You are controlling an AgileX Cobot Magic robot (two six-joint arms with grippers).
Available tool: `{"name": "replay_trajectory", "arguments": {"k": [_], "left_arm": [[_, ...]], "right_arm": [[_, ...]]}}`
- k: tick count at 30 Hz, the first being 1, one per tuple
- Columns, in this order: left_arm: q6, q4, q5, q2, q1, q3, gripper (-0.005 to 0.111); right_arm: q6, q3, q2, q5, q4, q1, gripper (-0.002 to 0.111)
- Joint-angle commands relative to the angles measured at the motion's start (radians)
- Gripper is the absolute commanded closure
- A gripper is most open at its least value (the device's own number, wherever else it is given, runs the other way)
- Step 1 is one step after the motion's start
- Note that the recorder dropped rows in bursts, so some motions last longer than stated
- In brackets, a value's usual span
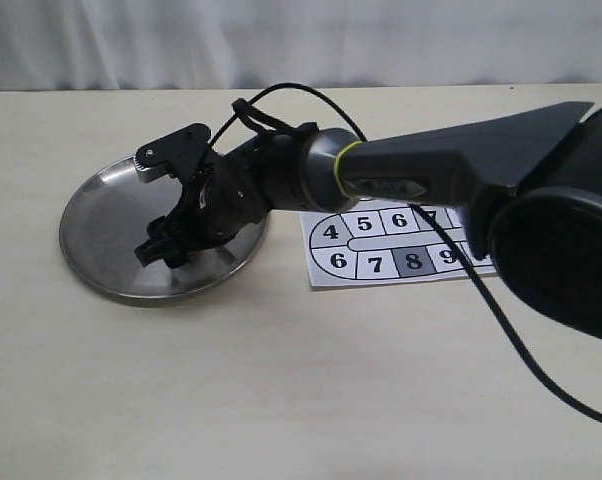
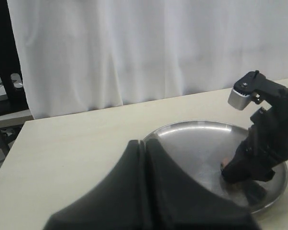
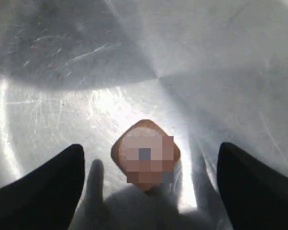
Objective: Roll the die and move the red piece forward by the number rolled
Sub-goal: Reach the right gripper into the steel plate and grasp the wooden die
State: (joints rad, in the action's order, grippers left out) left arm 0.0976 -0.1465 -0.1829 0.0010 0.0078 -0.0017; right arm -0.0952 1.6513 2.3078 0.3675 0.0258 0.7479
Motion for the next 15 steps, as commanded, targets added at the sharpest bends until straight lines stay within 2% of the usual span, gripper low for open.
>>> {"name": "replay_trajectory", "arguments": {"k": [1, 3, 9, 10, 15], "left_arm": [[0.001, 0.002, 0.01, -0.001, -0.008, 0.002, 0.107], [0.001, 0.002, 0.01, -0.001, -0.008, 0.002, 0.107], [0.001, 0.002, 0.01, -0.001, -0.008, 0.002, 0.107], [0.001, 0.002, 0.01, -0.001, -0.008, 0.002, 0.107], [0.001, 0.002, 0.01, -0.001, -0.008, 0.002, 0.107]], "right_arm": [[0.084, 0.012, 0.016, -0.023, -0.014, -0.002, 0.039], [0.102, 0.012, 0.016, -0.023, -0.014, -0.002, 0.047], [0.107, 0.012, 0.016, -0.027, -0.014, -0.002, 0.098], [0.107, 0.012, 0.011, -0.025, -0.014, -0.002, 0.104], [0.102, 0.012, -0.074, 0.046, -0.009, -0.009, 0.104]]}}
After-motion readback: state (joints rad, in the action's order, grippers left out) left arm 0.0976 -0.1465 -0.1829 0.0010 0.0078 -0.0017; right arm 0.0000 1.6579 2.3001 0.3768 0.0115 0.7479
